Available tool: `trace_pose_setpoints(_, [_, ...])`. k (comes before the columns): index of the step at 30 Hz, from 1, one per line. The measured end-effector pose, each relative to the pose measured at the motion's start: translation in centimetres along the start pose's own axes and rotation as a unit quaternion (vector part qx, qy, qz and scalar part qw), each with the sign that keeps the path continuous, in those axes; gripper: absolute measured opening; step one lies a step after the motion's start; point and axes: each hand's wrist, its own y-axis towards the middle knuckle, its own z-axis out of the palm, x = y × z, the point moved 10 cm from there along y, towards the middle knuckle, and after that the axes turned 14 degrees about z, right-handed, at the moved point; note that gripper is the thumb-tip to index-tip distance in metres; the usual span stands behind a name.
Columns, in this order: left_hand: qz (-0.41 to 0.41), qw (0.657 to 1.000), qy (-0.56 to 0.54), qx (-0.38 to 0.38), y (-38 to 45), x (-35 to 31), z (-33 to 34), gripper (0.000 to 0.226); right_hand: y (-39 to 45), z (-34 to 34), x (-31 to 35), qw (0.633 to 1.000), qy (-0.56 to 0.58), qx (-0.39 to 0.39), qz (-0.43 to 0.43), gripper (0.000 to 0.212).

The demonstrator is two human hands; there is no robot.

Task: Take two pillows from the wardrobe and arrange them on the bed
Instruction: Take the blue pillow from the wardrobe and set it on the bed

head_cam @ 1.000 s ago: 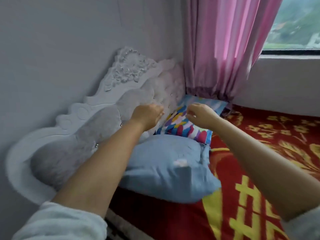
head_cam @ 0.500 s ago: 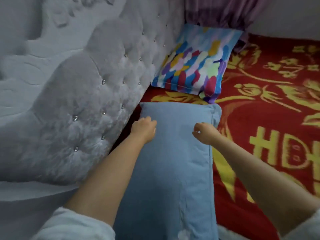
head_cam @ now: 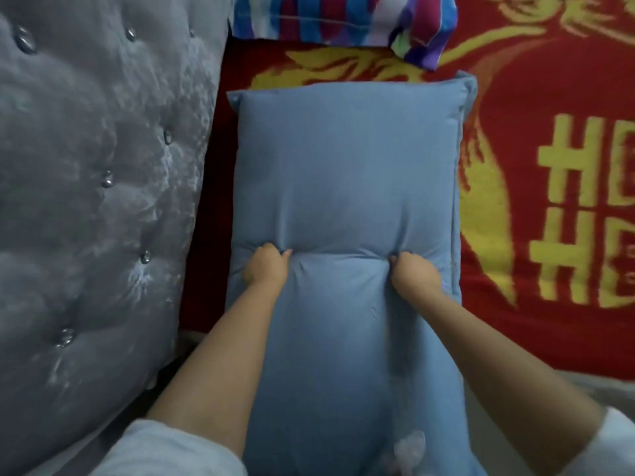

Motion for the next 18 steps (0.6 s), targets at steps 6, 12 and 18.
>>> trace_pose_setpoints(6, [0.073, 0.993, -0.014, -0.091, -0.3, -0.3, -1.0, 0.036, -1.5, -1.4, -0.2, 0.993, 0.03, -0.11, -0.037, 0.026])
trace_pose_setpoints(12, [0.109, 0.973, -0.054, -0.196, -3.1, -2.0, -9.5, 0.035, -5.9, -8.0, 1.1, 0.977, 0.098, -0.172, -0.082, 0.03])
trace_pose_setpoints(18, [0.121, 0.965, -0.024, -0.23, -1.2, -3.4, -18.9, 0.037, -5.5, -13.5, 6.6, 0.973, 0.123, -0.152, -0.119, 0.034])
